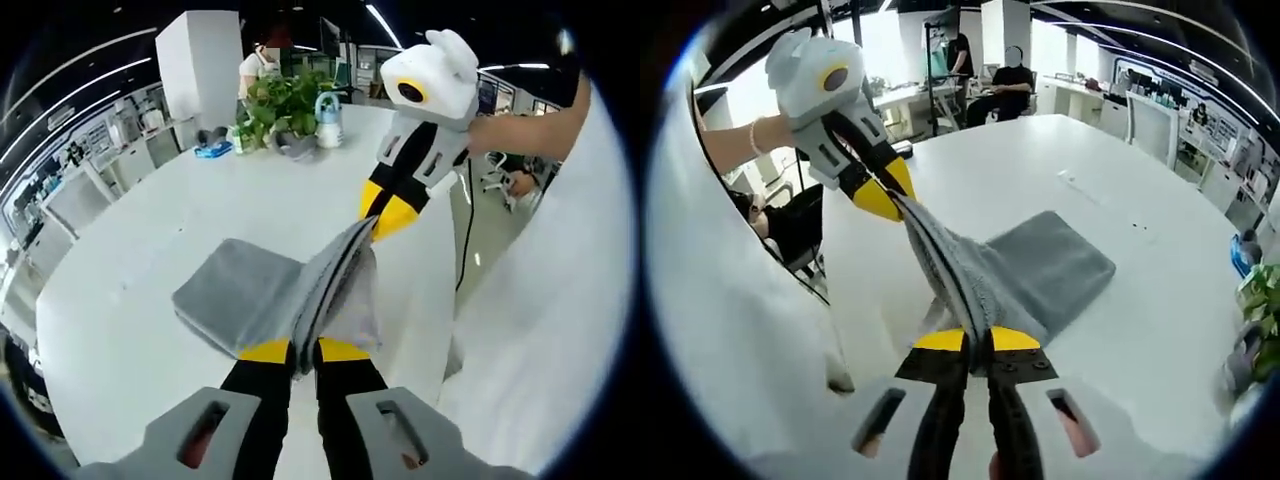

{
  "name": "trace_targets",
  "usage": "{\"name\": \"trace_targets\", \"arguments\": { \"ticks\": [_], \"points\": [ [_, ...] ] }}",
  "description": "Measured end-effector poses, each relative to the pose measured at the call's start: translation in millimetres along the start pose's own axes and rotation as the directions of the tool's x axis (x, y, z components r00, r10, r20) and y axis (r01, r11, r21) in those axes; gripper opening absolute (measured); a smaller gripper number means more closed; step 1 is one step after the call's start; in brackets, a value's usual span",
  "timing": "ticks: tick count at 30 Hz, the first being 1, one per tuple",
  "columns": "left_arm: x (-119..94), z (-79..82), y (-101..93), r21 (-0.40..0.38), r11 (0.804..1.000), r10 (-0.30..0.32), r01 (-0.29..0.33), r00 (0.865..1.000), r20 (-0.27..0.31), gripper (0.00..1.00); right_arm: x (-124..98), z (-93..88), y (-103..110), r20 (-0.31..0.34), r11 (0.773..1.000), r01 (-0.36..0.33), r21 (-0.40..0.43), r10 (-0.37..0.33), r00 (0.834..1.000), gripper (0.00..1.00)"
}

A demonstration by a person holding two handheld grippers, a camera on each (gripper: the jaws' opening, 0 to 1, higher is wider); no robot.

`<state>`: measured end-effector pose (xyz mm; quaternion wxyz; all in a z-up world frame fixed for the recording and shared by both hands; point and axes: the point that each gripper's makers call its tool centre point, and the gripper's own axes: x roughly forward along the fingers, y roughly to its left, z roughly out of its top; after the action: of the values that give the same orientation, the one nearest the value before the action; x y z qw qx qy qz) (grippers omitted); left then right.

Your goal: Fold the towel on the table until its edges align and the towel forms a compact rectangular stack.

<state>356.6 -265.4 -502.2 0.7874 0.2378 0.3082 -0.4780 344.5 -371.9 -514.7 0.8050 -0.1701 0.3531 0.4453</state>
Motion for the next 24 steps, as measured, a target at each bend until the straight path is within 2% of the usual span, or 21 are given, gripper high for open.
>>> {"name": "trace_targets", "arguments": {
  "ticks": [7,24],
  "points": [
    [0,13.8,23.2,0.004,0.999,0.037,-0.037,0.999,0.013,0.08,1,18.2,-17,0.022,1.0,0.015,-0.011,-0.015,1.0,0.03],
    [8,40.4,70.5,0.014,0.996,0.085,-0.086,0.996,0.026,0.08,5,50.7,-60,0.044,0.999,0.046,-0.013,-0.046,0.998,0.03]
  ]
}}
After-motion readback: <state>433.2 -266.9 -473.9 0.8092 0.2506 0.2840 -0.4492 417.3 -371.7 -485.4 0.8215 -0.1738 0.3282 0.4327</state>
